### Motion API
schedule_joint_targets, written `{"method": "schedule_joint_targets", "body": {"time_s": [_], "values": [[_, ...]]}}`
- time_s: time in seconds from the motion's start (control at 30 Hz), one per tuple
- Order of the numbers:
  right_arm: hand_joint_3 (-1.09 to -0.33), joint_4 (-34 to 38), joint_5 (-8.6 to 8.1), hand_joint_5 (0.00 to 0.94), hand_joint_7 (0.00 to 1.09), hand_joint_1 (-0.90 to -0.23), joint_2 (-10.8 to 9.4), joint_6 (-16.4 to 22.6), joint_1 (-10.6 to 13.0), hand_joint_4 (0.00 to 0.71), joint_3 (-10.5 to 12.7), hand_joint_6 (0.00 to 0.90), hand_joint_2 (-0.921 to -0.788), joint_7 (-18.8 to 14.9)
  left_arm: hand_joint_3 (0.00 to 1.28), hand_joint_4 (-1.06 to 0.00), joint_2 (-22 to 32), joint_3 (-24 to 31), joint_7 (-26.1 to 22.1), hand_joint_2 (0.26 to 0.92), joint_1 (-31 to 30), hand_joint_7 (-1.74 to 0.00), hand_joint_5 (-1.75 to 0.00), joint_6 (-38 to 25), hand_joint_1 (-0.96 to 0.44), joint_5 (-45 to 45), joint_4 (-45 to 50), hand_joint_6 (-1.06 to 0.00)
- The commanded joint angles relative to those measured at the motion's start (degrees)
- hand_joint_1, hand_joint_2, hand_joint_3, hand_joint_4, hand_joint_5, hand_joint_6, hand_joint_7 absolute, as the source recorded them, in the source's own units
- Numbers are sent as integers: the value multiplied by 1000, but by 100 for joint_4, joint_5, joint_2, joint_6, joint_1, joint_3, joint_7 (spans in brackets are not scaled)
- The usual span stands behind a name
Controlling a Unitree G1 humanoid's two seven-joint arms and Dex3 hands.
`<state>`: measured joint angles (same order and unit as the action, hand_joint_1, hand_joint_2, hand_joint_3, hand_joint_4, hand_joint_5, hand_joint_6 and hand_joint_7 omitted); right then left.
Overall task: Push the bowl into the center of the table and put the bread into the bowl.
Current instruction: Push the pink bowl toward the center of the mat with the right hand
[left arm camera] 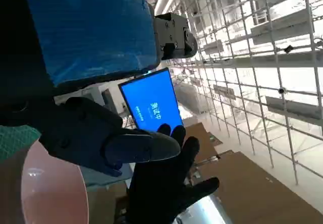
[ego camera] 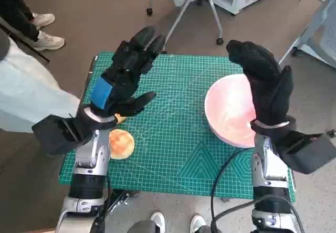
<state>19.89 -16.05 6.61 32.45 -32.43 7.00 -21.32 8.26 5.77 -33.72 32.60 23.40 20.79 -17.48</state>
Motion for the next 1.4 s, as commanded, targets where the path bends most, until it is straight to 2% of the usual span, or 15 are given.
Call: {"method": "schedule_joint_targets", "body": {"time_s": [0.03, 0.8, 1.1, 1.23, 1.3, 1.4], "values": [[-730, 8, -32, 3, 594, -645, -21, -29, 153, 238, 42, 68, -921, -4, 396, -106, -44, 44, -33, 921, 11, -359, -6, 45, -540, 62, -48, 1], [-730, -57, 96, 2, 580, -640, -60, -5, 142, 239, 36, 76, -921, 126, 392, -104, -65, 82, -131, 921, 37, -359, -4, -58, -550, 158, -58, 1], [-730, -33, 93, 1, 576, -646, -63, 26, 156, 239, 25, 77, -921, 118, 390, -104, -69, 112, -163, 921, -28, -357, -4, -29, -549, 178, -15, 1], [-726, -13, -3, 2, 574, -656, 51, 50, 200, 241, 114, 80, -921, 25, 389, -105, -84, 107, -148, 921, -68, -357, -4, -28, -545, 182, 30, 1], [-719, 87, -109, 3, 556, -660, 185, 101, 212, 245, 240, 94, -921, -77, 390, -105, -89, 113, -148, 921, -79, -358, -4, -34, -544, 193, 36, 1], [-706, 545, -225, 5, 503, -667, 441, 324, 155, 258, 573, 127, -921, -158, 390, -106, -94, 134, -157, 921, -95, -368, -5, -19, -543, 206, 25, 1]]}}
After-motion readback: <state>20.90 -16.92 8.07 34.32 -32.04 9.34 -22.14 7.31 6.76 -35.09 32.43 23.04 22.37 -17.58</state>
